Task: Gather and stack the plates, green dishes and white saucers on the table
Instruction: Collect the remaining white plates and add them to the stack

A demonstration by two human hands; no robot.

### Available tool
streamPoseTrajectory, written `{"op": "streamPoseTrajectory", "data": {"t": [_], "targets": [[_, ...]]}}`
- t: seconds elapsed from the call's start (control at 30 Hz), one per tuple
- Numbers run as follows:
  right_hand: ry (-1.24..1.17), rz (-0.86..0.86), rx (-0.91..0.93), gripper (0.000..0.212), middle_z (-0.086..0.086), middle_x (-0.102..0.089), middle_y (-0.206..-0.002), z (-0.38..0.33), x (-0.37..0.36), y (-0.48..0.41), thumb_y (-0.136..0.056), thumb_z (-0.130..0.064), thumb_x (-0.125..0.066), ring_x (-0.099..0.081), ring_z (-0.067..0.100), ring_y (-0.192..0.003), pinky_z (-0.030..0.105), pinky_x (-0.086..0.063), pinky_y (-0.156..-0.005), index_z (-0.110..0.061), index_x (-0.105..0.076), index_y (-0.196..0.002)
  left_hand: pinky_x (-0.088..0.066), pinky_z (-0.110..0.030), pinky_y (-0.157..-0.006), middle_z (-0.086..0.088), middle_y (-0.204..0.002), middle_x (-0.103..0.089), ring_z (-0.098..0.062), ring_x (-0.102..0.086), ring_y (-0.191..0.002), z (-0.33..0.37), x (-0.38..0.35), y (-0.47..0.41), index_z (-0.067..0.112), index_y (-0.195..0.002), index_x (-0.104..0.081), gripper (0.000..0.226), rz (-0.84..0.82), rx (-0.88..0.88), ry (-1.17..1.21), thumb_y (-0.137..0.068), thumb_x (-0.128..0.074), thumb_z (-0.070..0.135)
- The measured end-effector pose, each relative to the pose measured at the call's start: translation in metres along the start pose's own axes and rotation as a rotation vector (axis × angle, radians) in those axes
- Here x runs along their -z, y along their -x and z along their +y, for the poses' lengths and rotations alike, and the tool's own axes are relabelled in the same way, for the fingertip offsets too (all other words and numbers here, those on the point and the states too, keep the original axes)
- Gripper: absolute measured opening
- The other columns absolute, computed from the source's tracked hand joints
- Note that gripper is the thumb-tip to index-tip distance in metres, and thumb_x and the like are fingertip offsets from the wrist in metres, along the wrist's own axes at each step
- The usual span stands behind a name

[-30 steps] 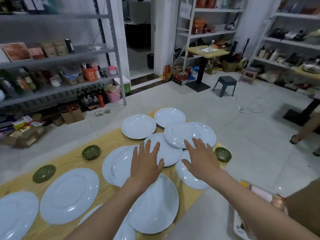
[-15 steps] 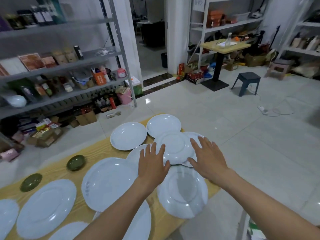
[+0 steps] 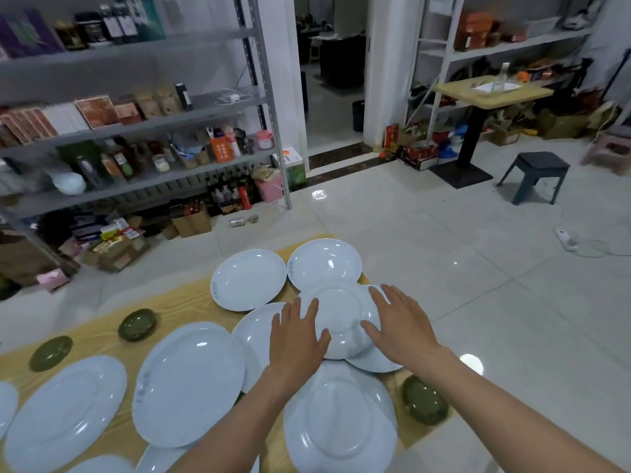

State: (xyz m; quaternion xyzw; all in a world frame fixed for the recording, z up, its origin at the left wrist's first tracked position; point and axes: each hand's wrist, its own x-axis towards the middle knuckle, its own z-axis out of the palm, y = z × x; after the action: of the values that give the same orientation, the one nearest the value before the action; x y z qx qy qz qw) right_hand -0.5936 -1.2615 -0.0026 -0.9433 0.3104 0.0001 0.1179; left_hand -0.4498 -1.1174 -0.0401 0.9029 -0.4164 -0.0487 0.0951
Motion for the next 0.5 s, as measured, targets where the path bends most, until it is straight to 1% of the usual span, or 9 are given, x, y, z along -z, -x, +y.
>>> {"op": "streamPoseTrajectory", "data": {"t": [0.17, 0.27, 0.37, 0.43, 0.5], "targets": [[-0.035, -0.07, -0.046, 0.068, 0.005, -0.022, -0.163, 0.01, -0.012, -0.029, -0.101, -0.05, -0.043, -0.02, 0.022, -0.15, 0.037, -0.02, -0.119, -0.019, -0.018, -0.157, -0.022, -0.042, -0.117, -0.01, -0.16, -0.026, -0.028, -0.022, -0.146, -0.007, -0.017, -0.031, 0.026, -0.155, -0.023, 0.064, -0.068, 0.08, 0.065, -0.099, -0.042, 0.051], [-0.142, -0.114, -0.096, 0.068, 0.003, -0.032, -0.159, 0.014, -0.019, -0.044, -0.099, -0.049, -0.049, -0.031, 0.023, -0.145, 0.035, -0.031, -0.112, -0.019, -0.025, -0.155, -0.025, -0.042, -0.116, -0.011, -0.159, -0.027, -0.029, -0.023, -0.146, -0.014, -0.028, -0.042, 0.025, -0.155, -0.024, 0.065, -0.117, 0.141, 0.102, -0.098, -0.043, 0.051], [-0.335, -0.141, -0.182, 0.068, 0.002, -0.04, -0.155, 0.018, -0.028, -0.063, -0.096, -0.046, -0.058, -0.039, 0.023, -0.14, 0.034, -0.037, -0.107, -0.019, -0.031, -0.153, -0.031, -0.043, -0.112, -0.011, -0.157, -0.031, -0.03, -0.029, -0.143, -0.017, -0.037, -0.055, 0.024, -0.154, -0.027, 0.066, -0.167, 0.241, 0.211, -0.097, -0.047, 0.052], [-0.511, -0.171, -0.279, 0.07, 0.004, -0.043, -0.153, 0.021, -0.034, -0.081, -0.094, -0.042, -0.064, -0.042, 0.025, -0.138, 0.033, -0.038, -0.104, -0.017, -0.034, -0.152, -0.036, -0.043, -0.108, -0.012, -0.152, -0.037, -0.031, -0.036, -0.138, -0.019, -0.043, -0.067, 0.022, -0.153, -0.029, 0.068, -0.204, 0.373, 0.365, -0.095, -0.052, 0.051], [-0.719, -0.218, -0.431, 0.075, 0.005, -0.042, -0.154, 0.026, -0.042, -0.096, -0.091, -0.04, -0.069, -0.043, 0.026, -0.137, 0.031, -0.037, -0.102, -0.015, -0.034, -0.152, -0.039, -0.043, -0.105, -0.014, -0.147, -0.043, -0.032, -0.042, -0.134, -0.022, -0.051, -0.078, 0.02, -0.151, -0.032, 0.07, -0.196, 0.521, 0.514, -0.093, -0.057, 0.049]]}}
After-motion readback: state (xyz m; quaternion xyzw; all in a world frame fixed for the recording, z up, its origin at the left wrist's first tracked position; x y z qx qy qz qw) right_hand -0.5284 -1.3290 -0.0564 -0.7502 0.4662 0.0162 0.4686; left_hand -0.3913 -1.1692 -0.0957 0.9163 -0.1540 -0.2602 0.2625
